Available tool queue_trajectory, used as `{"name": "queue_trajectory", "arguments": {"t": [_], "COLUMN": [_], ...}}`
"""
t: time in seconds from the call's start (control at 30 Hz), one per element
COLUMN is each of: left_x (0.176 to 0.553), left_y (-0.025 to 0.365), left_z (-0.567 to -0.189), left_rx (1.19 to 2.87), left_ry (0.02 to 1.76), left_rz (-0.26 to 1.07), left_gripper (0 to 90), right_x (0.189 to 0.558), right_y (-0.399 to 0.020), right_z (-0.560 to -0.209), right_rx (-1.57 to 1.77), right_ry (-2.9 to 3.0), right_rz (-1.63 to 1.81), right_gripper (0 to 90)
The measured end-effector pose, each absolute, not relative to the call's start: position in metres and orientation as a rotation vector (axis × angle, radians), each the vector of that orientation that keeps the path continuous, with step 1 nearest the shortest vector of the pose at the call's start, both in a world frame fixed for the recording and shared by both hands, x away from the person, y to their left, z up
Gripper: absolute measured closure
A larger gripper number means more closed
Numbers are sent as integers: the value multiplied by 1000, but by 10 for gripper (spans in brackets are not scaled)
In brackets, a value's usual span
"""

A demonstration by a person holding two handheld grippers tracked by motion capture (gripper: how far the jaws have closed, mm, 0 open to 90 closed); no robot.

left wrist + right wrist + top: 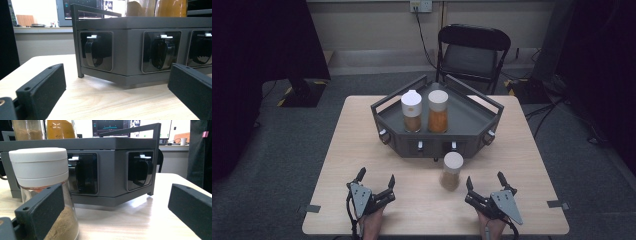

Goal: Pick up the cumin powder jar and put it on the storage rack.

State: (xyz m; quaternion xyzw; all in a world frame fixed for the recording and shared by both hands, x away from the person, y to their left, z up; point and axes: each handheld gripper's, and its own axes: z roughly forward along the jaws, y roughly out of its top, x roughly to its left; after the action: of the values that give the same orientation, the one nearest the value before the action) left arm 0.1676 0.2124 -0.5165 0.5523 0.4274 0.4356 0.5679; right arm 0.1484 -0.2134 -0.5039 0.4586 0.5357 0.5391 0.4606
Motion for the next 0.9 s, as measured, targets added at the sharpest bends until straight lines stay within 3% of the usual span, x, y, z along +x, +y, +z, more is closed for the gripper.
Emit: {"name": "queue_trajectory", "arguments": {"t": [0.9], "left_x": [168], "left_y": [212], "left_z": [-517], "left_rx": [1297], "left_ry": [1004], "left_rz": [1023], "left_gripper": [12], "right_x": [142], "right_y": [-210], "right_z": [-469], "right_rx": [1071], "right_ry": [1346], "right_rz": [1425], "right_gripper": [0]}}
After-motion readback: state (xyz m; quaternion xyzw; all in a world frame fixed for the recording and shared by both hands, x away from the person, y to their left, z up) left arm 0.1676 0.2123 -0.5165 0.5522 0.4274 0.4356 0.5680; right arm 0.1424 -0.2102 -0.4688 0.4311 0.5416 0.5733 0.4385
